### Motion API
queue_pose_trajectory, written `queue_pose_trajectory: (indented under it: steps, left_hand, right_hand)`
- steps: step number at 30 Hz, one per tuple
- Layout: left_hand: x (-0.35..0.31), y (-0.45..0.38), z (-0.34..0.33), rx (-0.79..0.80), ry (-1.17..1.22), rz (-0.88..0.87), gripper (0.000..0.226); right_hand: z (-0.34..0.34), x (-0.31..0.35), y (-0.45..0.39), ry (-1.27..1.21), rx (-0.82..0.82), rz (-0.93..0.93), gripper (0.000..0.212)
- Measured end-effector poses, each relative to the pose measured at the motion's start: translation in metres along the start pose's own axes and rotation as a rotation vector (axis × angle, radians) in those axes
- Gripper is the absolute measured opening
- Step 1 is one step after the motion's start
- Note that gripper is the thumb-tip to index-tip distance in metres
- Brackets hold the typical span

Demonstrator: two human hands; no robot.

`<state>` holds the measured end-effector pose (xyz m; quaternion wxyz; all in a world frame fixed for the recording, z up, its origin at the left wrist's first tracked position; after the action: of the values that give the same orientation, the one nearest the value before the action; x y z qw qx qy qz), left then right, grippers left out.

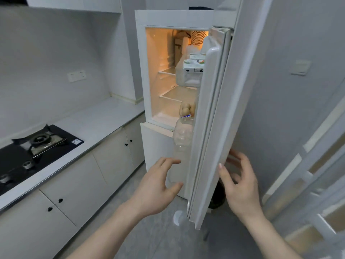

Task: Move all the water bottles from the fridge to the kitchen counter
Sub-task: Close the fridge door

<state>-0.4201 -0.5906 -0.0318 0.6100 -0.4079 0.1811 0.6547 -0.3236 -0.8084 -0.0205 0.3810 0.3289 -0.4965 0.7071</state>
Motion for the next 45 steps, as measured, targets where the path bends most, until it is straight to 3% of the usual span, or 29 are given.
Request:
queue_pose_trajectory:
  steps: [4, 8, 11, 14, 21, 33, 45]
  left_hand:
    - [0.000, -0.002, 0.008, -0.046, 0.076, 0.013, 0.063]
    - [0.015, -0.012, 0.030, -0.194, 0.133, 0.053, 0.068]
    - [0.036, -0.019, 0.054, -0.287, 0.180, 0.076, 0.069]
    - [0.056, -0.027, 0.081, -0.348, 0.187, 0.050, 0.064]
    - [0.119, -0.060, 0.139, -0.417, 0.237, 0.029, 0.026]
    - [0.231, -0.168, 0.229, -0.572, 0.131, 0.100, 0.027]
    - [0.312, -0.289, 0.274, -0.571, 0.115, 0.151, 0.031]
  right_hand:
    - [-0.034, 0.002, -0.015, -0.043, 0.140, -0.006, 0.035]
    - [-0.070, -0.003, -0.037, -0.072, 0.344, -0.067, 0.035]
    - [-0.096, -0.007, -0.051, 0.001, 0.376, -0.070, 0.032]
    - [-0.122, -0.005, -0.066, 0.058, 0.356, -0.046, 0.035]
    - [-0.187, 0.007, -0.105, 0.162, 0.255, 0.009, 0.052]
    - [-0.258, 0.008, -0.212, 0.433, 0.171, 0.104, 0.063]
    - [-0.312, -0.034, -0.328, 0.674, 0.003, 0.278, 0.088]
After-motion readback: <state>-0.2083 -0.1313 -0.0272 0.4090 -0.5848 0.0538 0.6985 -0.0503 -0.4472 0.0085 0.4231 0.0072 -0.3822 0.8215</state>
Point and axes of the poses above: each hand's wrist, its own y-axis away from the middle knuckle, its own z-axis out of the back of the hand, x = y × z, the point moved 5 cm from there along -y, towards the middle knuckle, and after that the axes turned 10 degrees about y, right-handed, at the moved point
